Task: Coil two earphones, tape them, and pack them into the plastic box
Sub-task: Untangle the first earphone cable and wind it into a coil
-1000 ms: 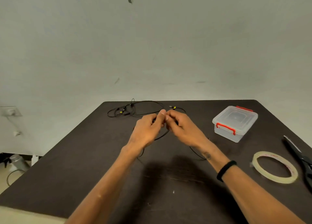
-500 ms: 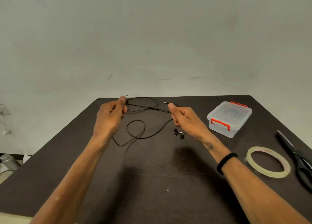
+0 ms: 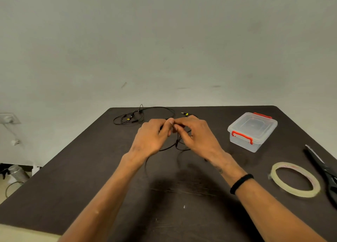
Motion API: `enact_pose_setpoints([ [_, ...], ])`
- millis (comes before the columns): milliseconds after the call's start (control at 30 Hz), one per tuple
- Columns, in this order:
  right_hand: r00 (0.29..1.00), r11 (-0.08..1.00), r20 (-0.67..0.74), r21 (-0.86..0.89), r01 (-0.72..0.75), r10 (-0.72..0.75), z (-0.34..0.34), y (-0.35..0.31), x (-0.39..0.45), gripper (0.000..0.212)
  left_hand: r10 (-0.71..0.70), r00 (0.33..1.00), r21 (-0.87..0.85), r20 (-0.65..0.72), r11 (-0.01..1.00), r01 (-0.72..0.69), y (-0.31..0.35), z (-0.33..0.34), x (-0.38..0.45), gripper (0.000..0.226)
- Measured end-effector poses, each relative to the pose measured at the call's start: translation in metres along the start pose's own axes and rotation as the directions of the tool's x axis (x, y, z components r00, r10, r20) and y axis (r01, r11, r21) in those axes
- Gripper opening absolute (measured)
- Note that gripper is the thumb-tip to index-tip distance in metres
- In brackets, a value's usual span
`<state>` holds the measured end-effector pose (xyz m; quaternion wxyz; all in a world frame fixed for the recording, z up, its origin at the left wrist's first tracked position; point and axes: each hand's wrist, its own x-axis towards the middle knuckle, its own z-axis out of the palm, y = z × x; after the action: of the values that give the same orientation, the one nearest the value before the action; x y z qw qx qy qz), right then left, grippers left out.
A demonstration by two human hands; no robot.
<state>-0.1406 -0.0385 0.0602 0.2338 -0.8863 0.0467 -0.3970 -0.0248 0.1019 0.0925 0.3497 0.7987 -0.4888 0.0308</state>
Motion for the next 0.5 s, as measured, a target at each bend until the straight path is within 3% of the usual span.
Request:
enact_pose_setpoints([
  [133,0.998,0.993,-0.066,-0.116,-0.005,-0.003,0.005,0.012,-0.001,0.018,-0.077,0.997,-0.16,0.018,0.984,0.078,-0.003,0.003,-0.006,0.053],
  [233,0.967,0.977,-0.22,-0.14,-0.164,0.131,0.003,0.026,-0.003,0.016,-0.124,0.99,-0.269,0.064,0.953,0.137,-0.013,-0.003,-0.009,0.048],
  [333,0.939,0.949,-0.248,-0.147,-0.28,0.239,-0.003,0.037,-0.005,0.018,-0.1,0.989,-0.248,0.106,0.961,0.124,-0.019,-0.011,-0.014,0.043],
  [400,0.956,0.957,-0.249,-0.205,-0.207,0.153,-0.001,0.033,-0.006,0.024,-0.069,0.992,-0.21,0.103,0.974,0.09,-0.016,-0.014,-0.014,0.041],
  [500,0.969,0.962,-0.233,-0.271,0.02,-0.085,0.006,0.014,-0.006,0.037,0.015,0.998,-0.07,0.057,0.997,-0.011,-0.008,-0.015,-0.007,0.04],
])
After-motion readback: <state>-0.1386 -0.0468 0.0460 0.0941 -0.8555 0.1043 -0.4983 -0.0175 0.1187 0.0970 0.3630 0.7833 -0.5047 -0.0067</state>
